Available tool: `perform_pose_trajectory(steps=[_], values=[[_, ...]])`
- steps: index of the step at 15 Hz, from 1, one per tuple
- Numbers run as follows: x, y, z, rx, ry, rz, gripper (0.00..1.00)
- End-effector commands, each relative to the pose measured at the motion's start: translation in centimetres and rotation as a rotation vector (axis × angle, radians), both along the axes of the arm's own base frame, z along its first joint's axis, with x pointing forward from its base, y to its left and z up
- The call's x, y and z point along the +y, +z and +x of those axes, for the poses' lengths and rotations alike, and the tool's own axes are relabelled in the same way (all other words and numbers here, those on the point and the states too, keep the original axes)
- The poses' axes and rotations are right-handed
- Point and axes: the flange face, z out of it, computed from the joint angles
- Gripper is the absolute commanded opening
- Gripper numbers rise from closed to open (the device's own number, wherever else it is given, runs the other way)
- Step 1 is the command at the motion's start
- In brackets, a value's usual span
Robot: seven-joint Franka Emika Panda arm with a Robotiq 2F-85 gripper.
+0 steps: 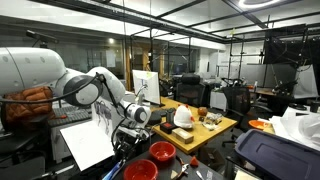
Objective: Move the tube to the left
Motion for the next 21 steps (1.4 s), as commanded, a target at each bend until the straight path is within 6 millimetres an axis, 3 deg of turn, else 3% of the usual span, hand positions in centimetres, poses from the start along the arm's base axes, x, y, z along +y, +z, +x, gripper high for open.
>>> perform_pose_trajectory(steps=[1,3,8,17,21], values=[[0.2,0.7,0.4,-0.001,-0.013,-0.03,0.92],[-0.1,0.9,0.8,-0.016,-0.031,-0.031,1.0],[-3.0,2.7,3.2,-0.077,-0.175,-0.036,1.0],[-14.8,7.1,8.2,-0.212,-0.651,-0.012,1.0],[-18.9,8.7,9.7,-0.351,-0.835,-0.032,1.0]])
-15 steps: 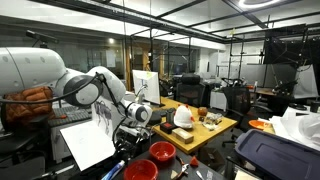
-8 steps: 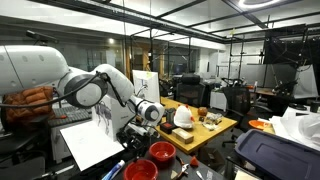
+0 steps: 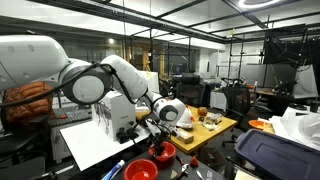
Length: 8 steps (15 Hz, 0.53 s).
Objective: Move the tube to the left
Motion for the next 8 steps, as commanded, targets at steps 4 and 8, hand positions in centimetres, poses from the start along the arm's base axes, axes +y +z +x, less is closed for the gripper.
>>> perform_pose_trajectory(steps=[4,8], values=[[-3.7,1.7,-2.1,-0.051,-0.234,-0.074,1.0],[-4.2,1.0,-5.8,0.029,-0.266,-0.099,1.0]])
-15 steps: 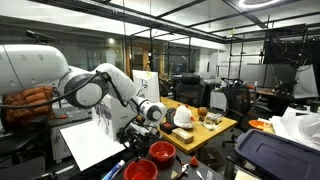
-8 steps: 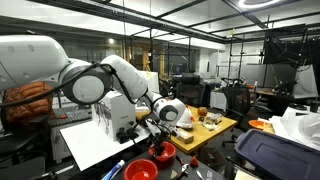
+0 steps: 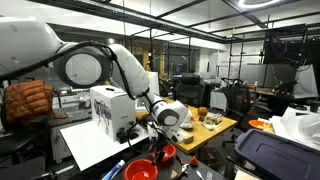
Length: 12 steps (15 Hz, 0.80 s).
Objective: Move the tube to the left
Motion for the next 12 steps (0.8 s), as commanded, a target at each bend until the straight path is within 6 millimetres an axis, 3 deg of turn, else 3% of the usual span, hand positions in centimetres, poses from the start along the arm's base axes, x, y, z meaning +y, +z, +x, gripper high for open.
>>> perform_pose_trajectory(steps=[1,8,12], values=[[-0.2,0.9,-4.2,0.061,-0.058,-0.021,1.0],[-2.0,1.9,-9.9,0.065,-0.116,-0.11,1.0],[-1.6,3.6,-14.3,0.101,-0.061,-0.088,1.0]])
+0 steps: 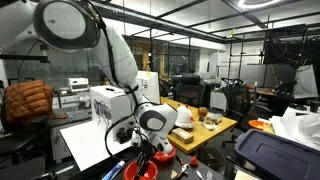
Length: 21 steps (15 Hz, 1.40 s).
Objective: Move the tube to the left
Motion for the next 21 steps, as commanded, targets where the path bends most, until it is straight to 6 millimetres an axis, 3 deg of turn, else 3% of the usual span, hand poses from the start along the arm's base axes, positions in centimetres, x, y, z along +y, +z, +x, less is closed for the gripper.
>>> perform_pose_trajectory(steps=[1,7,15,20,21], values=[[0.7,3.1,-4.8,0.032,0.031,0.025,1.0],[0.3,7.0,-8.6,0.022,0.02,0.001,1.0],[-1.0,14.6,-9.2,-0.142,-0.031,-0.114,1.0],[-0.8,17.8,-9.8,-0.207,-0.029,-0.186,1.0],[0.6,19.0,-10.4,-0.214,-0.025,-0.198,1.0]])
